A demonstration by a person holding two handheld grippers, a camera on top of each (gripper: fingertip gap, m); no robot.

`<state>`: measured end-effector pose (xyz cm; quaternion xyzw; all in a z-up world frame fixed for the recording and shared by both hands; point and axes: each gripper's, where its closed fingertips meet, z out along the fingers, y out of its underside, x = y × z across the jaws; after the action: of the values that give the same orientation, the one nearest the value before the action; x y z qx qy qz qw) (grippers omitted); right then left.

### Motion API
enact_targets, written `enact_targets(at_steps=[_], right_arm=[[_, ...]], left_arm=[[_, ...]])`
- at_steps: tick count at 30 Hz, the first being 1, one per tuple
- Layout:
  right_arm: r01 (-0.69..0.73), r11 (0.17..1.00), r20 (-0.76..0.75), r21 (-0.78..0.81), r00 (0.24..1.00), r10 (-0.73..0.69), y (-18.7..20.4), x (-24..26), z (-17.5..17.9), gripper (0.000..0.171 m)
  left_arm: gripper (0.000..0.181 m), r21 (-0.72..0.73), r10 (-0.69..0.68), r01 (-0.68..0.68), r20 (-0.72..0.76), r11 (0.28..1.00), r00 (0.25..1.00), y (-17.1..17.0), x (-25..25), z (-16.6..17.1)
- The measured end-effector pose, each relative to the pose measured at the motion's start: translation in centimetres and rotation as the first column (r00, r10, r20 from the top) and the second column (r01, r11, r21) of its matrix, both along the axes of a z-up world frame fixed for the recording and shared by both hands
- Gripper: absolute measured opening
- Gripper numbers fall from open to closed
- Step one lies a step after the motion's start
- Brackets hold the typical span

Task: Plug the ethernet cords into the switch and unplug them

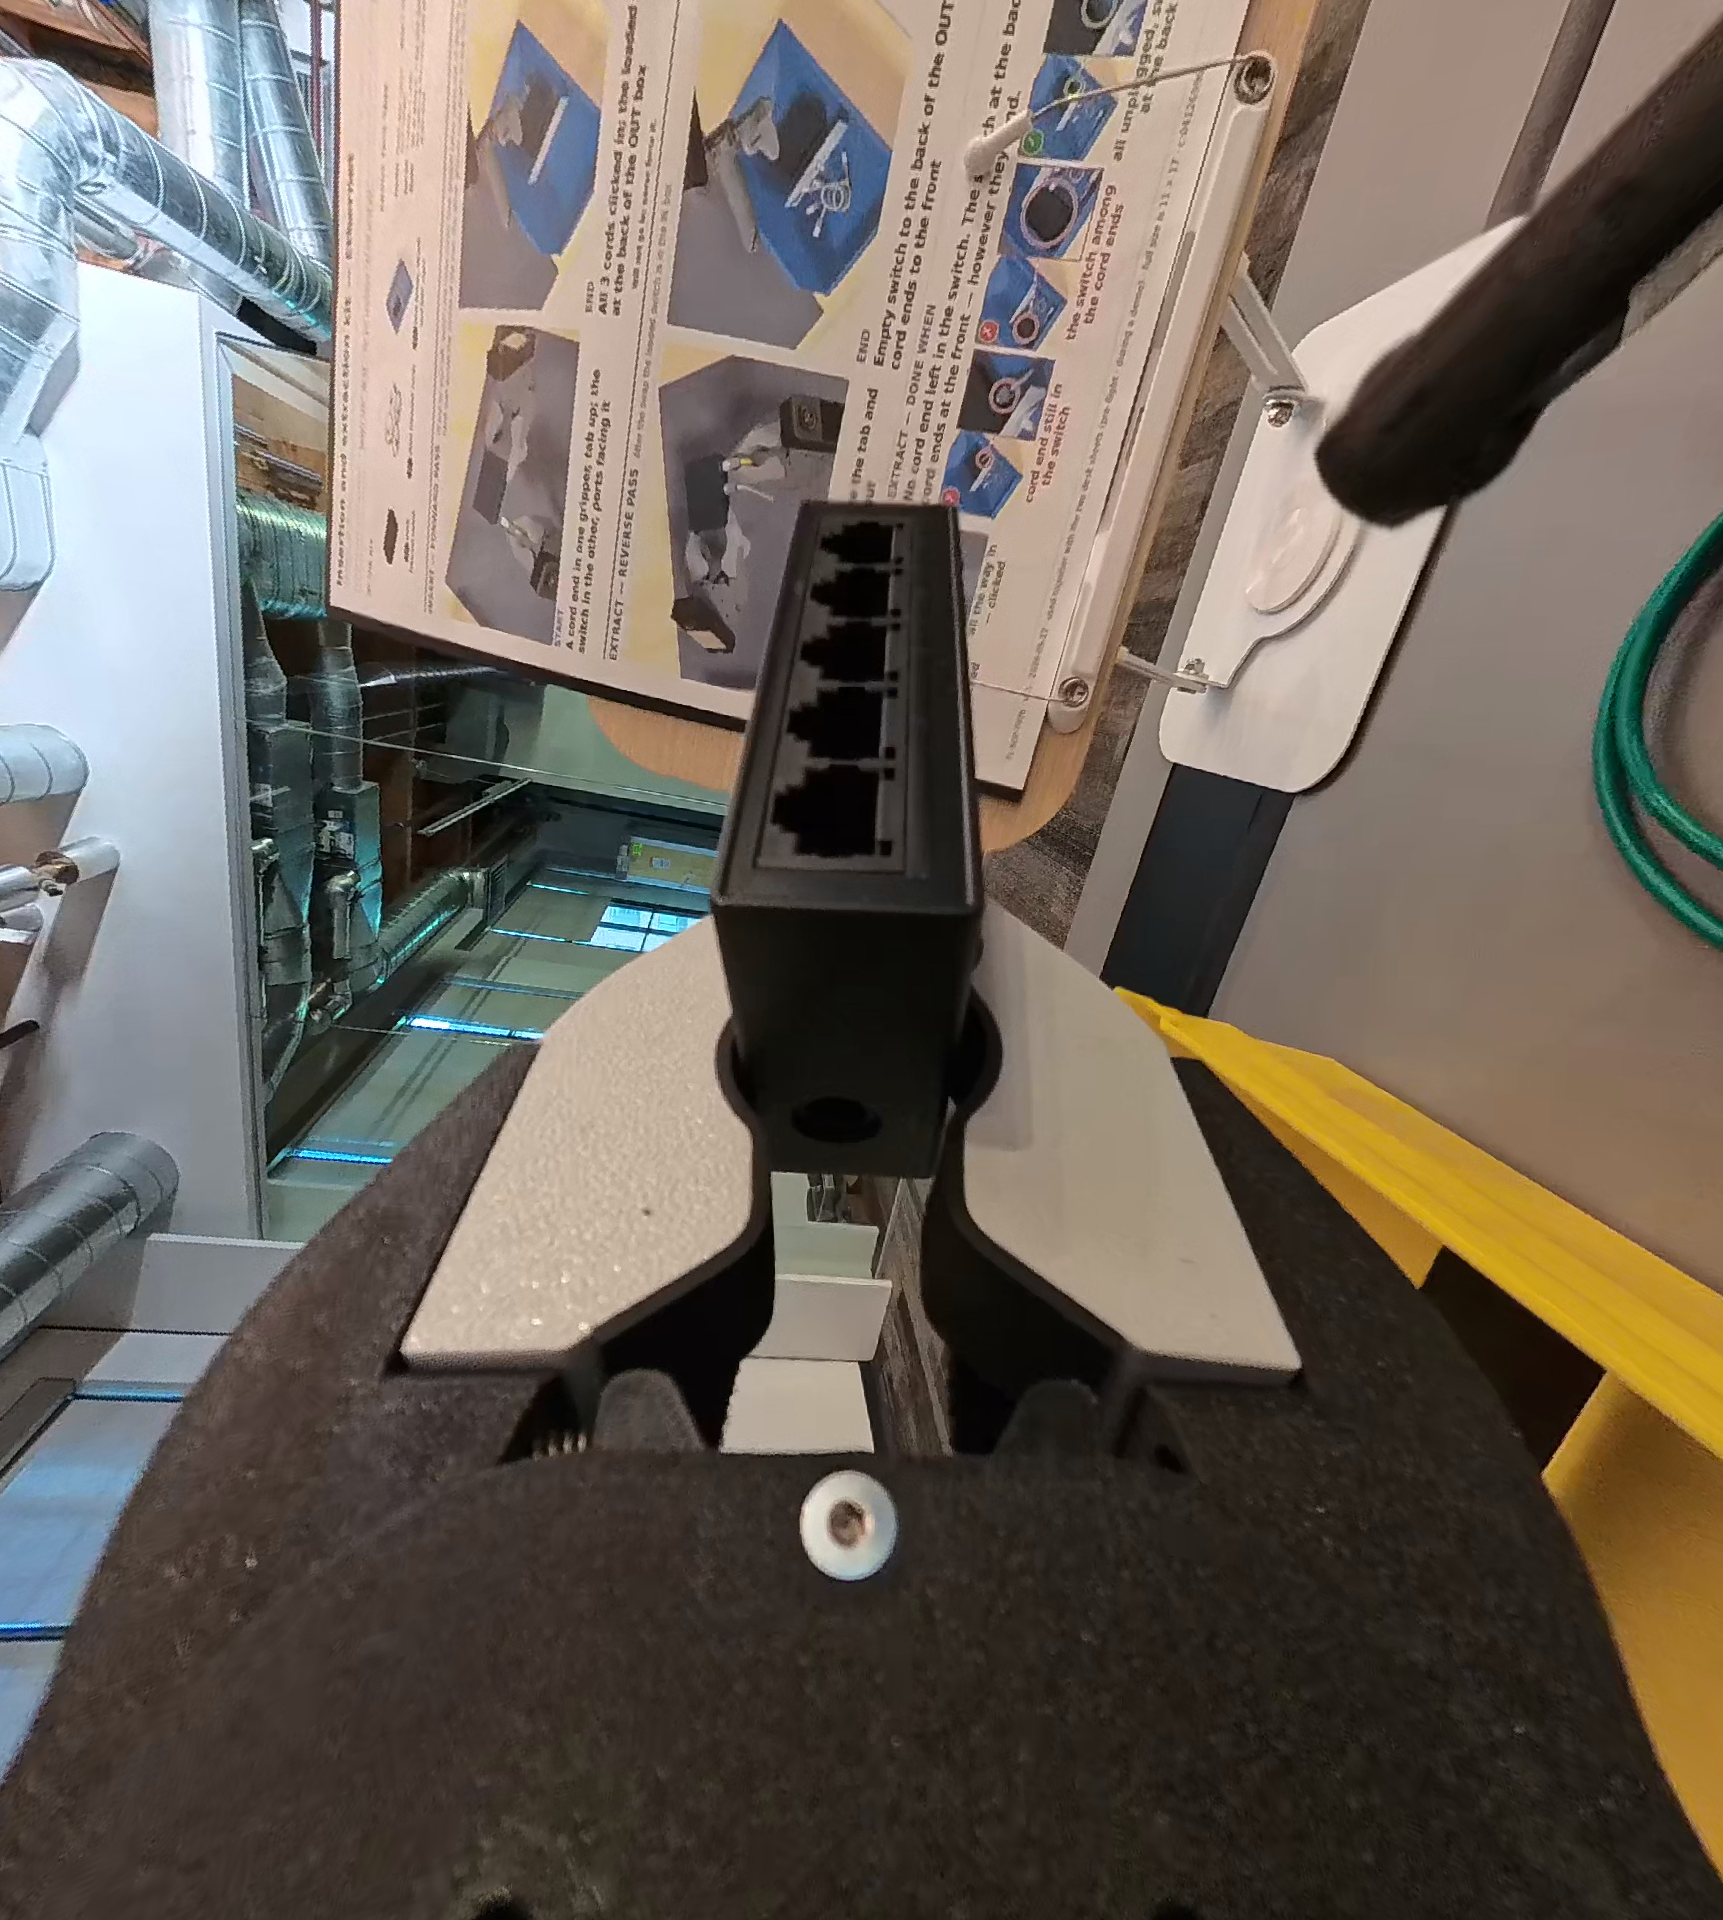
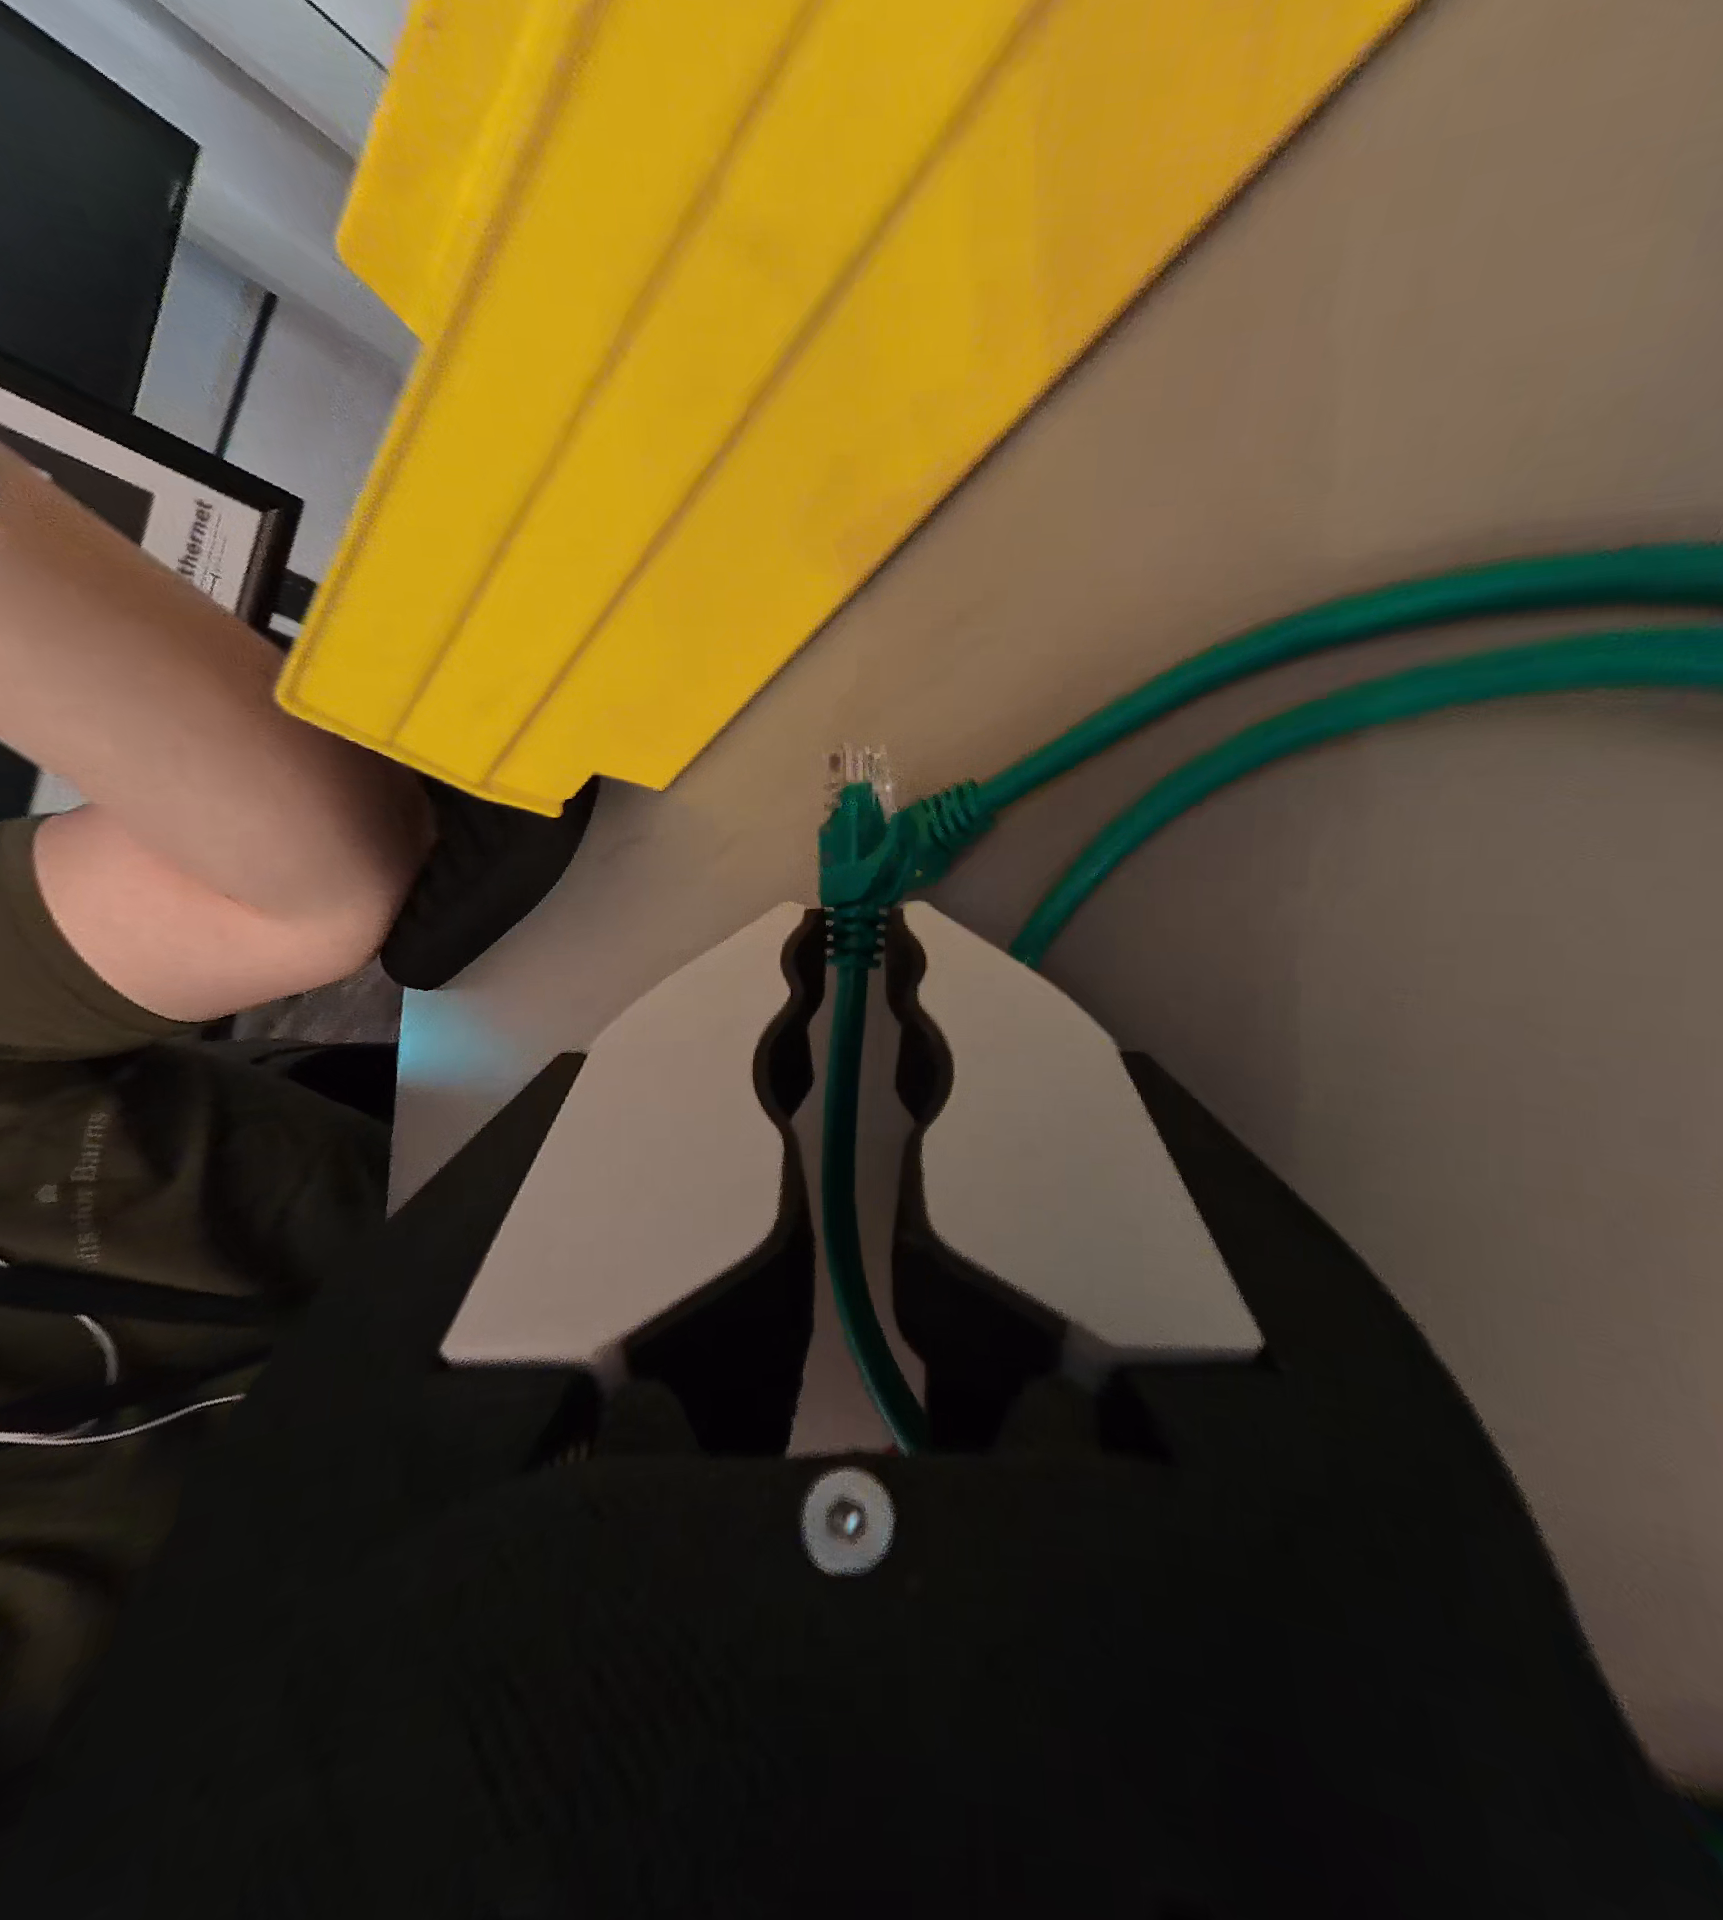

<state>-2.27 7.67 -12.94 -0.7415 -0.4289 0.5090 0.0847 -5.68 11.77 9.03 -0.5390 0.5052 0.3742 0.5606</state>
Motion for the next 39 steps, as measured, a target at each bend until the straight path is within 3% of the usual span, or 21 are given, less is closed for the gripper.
enact_targets(at_steps=[5, 8, 10, 16, 21, 25, 28, 30, 34, 39], right_arm=[[0.071, 0.962, -0.109, 0.262, 0.993, -0.044, 1.3, 1.3, 5.2, 0.012], [0.157, 0.839, -0.101, 0.520, 0.987, -0.123, 2.7, 3.1, 9.1, 0.011], [0.214, 0.751, -0.173, 0.625, 0.976, -0.134, 2.3, 3.8, 12.9, 0.011], [0.250, 0.380, -0.097, 0.890, 0.920, -0.379, 4.2, 9.5, 17.6, 0.011], [0.185, 0.023, -0.144, 0.982, 0.830, -0.539, 5.9, 12.9, 20.4, 0.011], [-0.098, 0.040, 0.104, 0.994, 0.816, -0.568, 5.1, 11.2, 14.0, 0.011], [-0.311, 0.017, 0.269, 0.950, 0.791, -0.550, 2.2, 10.2, 8.3, 0.012], [-0.354, 0.077, 0.346, 0.932, 0.808, -0.477, -1.3, 9.0, 4.7, 0.012], [-0.410, 0.101, 0.413, 0.907, 0.813, -0.410, -7.3, 7.4, 0.9, 0.011], [-0.329, 0.234, 0.399, 0.915, 0.824, -0.403, -9.2, 7.2, -1.5, 0.012]], left_arm=[[0.029, 0.004, 0.016, -0.016, 0.020, 1.000, 1.000, 0.2, -1.0, 0.3], [0.029, 0.005, 0.018, -0.018, 0.022, 1.000, 1.000, 0.3, -1.1, 0.2], [0.029, 0.002, 0.015, -0.016, 0.019, 1.000, 1.000, 0.4, -1.0, 0.0], [0.029, -0.003, 0.033, -0.033, 0.016, 0.999, 0.999, 0.7, -1.4, -0.2], [0.029, 0.007, 0.053, -0.054, 0.041, 0.999, 0.998, 0.7, -2.5, 0.4], [0.029, 0.007, 0.053, -0.053, 0.058, 0.999, 0.997, 0.6, -2.8, 0.6], [0.029, 0.008, 0.050, -0.051, 0.076, 0.999, 0.996, 0.6, -3.2, 0.8], [0.029, 0.014, 0.050, -0.051, 0.089, 0.999, 0.995, 0.5, -3.4, 1.1], [0.029, 0.028, 0.039, -0.043, 0.110, 0.999, 0.993, 0.1, -3.6, 1.7], [0.029, 0.043, 0.020, -0.026, 0.126, 0.999, 0.992, -0.4, -3.4, 2.3]])
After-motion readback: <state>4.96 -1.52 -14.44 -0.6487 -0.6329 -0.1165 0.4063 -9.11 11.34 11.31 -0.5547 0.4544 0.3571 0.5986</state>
